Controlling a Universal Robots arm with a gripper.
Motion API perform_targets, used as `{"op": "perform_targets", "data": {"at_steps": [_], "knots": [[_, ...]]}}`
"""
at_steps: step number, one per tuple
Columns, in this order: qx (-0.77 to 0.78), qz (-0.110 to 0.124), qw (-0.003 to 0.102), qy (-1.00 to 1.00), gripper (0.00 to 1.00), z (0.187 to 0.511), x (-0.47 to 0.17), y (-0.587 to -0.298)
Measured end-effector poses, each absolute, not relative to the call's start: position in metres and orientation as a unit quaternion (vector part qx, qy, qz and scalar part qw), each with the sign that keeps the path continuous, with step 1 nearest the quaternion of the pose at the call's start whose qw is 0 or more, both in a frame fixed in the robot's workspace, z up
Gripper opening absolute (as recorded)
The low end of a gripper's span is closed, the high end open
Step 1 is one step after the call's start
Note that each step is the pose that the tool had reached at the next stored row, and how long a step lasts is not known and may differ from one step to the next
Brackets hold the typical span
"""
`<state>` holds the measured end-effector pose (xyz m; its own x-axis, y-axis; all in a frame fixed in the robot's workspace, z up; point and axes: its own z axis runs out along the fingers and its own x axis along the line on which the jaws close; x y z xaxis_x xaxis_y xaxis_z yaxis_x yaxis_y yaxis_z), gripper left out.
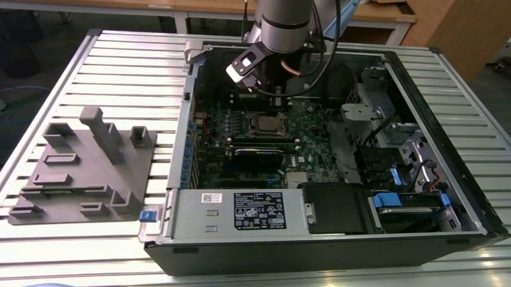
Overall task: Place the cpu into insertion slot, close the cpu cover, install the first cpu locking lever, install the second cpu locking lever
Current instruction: 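Close the cpu cover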
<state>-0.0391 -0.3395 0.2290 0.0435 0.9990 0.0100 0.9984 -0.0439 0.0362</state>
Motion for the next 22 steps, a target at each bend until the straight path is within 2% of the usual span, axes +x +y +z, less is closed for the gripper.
{"op": "perform_targets", "data": {"at_steps": [22], "knots": [[0.722, 0.016, 0.010, 0.691, 0.11, 0.2198, -0.0443, -0.3404]]}}
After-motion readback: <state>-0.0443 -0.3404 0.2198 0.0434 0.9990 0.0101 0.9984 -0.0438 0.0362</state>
